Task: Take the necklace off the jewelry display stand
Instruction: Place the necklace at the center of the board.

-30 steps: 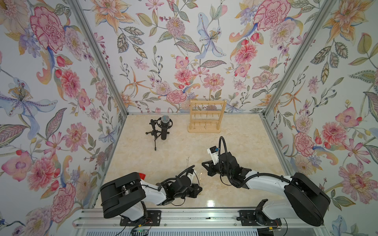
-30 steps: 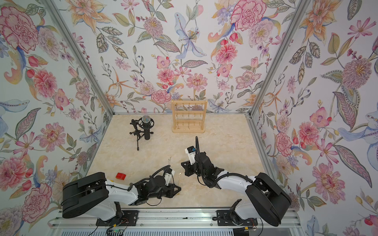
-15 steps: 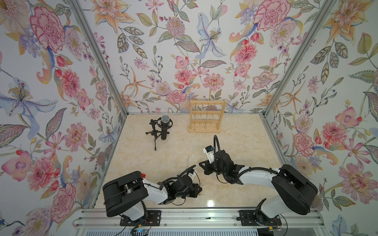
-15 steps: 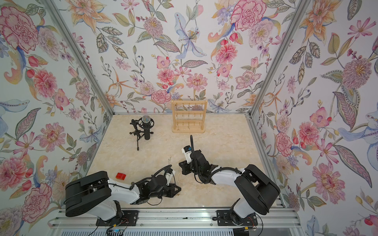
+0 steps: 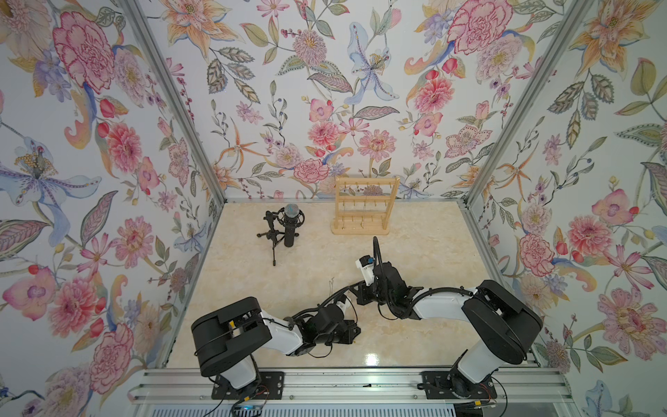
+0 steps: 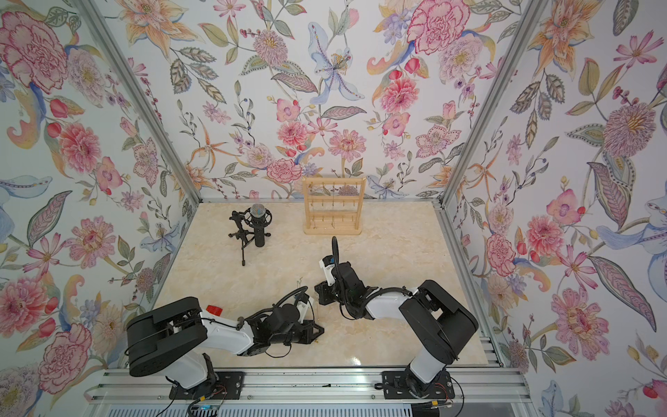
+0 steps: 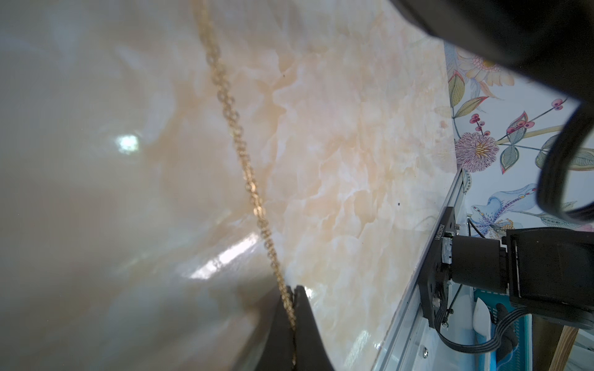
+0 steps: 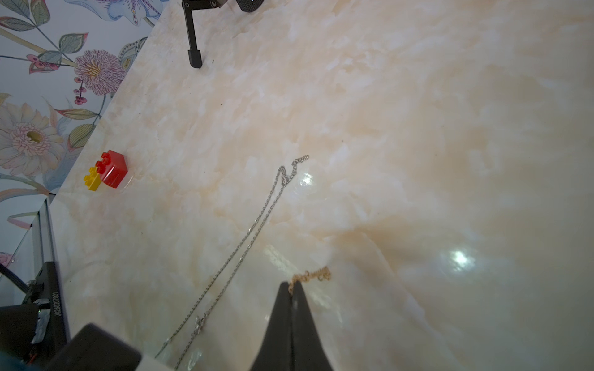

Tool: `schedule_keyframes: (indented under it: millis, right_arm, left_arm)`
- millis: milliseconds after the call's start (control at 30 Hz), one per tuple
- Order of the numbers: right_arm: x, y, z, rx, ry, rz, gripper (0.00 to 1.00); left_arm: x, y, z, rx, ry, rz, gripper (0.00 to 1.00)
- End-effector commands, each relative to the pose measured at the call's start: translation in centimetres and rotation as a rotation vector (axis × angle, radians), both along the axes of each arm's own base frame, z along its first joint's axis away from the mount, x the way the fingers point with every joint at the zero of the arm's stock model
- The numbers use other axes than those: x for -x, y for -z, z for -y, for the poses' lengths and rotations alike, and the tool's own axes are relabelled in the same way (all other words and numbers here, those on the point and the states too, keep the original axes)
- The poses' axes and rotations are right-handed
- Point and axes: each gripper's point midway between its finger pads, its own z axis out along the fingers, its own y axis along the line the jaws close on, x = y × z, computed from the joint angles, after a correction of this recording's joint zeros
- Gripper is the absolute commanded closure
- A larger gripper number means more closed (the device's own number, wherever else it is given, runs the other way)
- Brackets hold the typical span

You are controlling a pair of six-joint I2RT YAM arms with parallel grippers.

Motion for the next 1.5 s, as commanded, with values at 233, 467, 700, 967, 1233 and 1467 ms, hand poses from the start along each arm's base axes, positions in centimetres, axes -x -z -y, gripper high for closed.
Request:
schedule_keyframes:
  millis: [233,467,700,967,1233,1467]
  right_arm:
    - [-3.1,-1.7,-0.7,-0.073,0.061,0.048,1.0]
    - [-3.7,-1.4,-0.6,-0.097,0.078,0.032,0.98]
    - [-4.0,-1.7,-0.4,-0.126,0.087,0.023,0.93]
    - [-3.7,-1.7,0.1,-0.142,0.11,0.014,0.86]
    - [-3.4,-2.0,0.5,-0.156,0.111,0.015,0.85]
    - [-2.1,-1.8,0.1,-0.147,0.064,-0.037,0.85]
  left_arm:
    - [1.4,3.9,-2.8,-0.131,-0.006,-0.112,1.0]
    - [1.7,4.2,-3.1,-0.127,-0.004,-0.138,1.0]
    - [2.4,4.5,-3.4,-0.129,0.003,-0.166,1.0]
    - [2.8,4.7,-3.4,-0.125,0.017,-0.186,1.0]
    - [3.3,4.7,-3.4,-0.121,0.026,-0.197,1.0]
    - [3.4,4.6,-3.8,-0.12,0.013,-0.194,1.0]
